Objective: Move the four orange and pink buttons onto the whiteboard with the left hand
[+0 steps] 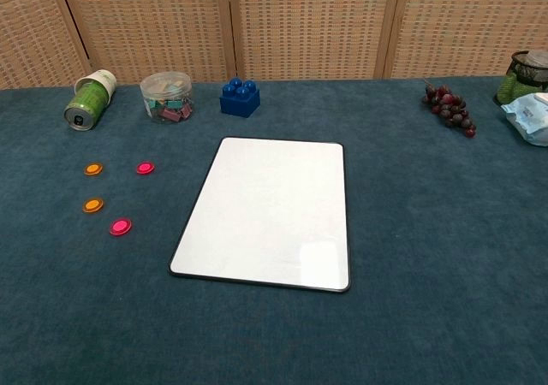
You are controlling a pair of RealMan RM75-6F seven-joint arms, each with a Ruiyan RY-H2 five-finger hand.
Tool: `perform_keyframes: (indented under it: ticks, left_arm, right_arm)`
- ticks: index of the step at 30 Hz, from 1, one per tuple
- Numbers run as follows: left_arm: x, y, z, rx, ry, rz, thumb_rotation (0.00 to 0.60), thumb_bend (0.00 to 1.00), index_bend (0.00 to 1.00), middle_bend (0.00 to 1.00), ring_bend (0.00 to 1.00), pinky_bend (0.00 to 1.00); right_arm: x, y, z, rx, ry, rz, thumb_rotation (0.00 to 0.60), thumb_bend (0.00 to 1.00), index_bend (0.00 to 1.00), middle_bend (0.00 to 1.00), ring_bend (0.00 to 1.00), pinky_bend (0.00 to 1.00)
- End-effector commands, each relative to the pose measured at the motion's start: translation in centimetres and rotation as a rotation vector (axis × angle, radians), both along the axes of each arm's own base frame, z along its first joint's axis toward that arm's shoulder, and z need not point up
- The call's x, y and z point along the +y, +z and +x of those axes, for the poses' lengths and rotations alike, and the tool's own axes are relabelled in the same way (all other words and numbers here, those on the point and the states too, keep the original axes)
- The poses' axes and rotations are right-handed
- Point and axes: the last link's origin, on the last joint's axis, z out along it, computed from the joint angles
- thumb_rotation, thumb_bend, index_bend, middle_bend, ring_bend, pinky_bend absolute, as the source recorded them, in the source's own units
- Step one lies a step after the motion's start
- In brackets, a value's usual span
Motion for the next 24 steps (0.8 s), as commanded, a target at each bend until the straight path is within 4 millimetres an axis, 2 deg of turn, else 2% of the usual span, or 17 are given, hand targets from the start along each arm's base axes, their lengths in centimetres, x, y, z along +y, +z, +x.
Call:
perform_keyframes:
  ticks: [1, 12, 17, 19, 24]
  left_arm:
    - [0.0, 0.0, 0.0, 0.0, 0.001, -0.001, 0.6, 0.02, 0.0, 0.0, 0.0, 0.0]
    - [0.5, -0.7, 0.0, 0.008, -0.002, -0.036, 0.6, 0.03, 0.0, 0.0, 0.0, 0.0]
    - [2.4, -1.7, 1.1, -0.009, -0.061, -0.115, 0.6, 0.04, 0.0, 0.0, 0.0, 0.0]
    - [4.5, -3.5, 3.1, 0.008, -0.148, -0.216, 0.6, 0.05, 0.0, 0.0, 0.0, 0.0]
    - [6.6, -5.2, 5.2, 0.029, -0.206, -0.317, 0.6, 0.14, 0.08, 0.0, 0.0, 0.0]
  right_arm:
    - [0.1, 0.1, 0.1, -0.002, 0.003, -0.002, 0.6, 0.0, 0.0, 0.0, 0.0, 0.0]
    - [0.3, 0.6, 0.6, -0.023, 0.024, -0.023, 0.6, 0.0, 0.0, 0.0, 0.0, 0.0]
    - [0.5, 1.2, 0.7, -0.037, 0.023, -0.034, 0.6, 0.0, 0.0, 0.0, 0.0, 0.0]
    - [0.4, 1.3, 0.6, -0.053, 0.017, -0.033, 0.6, 0.0, 0.0, 0.0, 0.0, 0.0]
    - [0.4, 1.4, 0.5, -0.057, 0.013, -0.026, 0.6, 0.0, 0.0, 0.0, 0.0, 0.0]
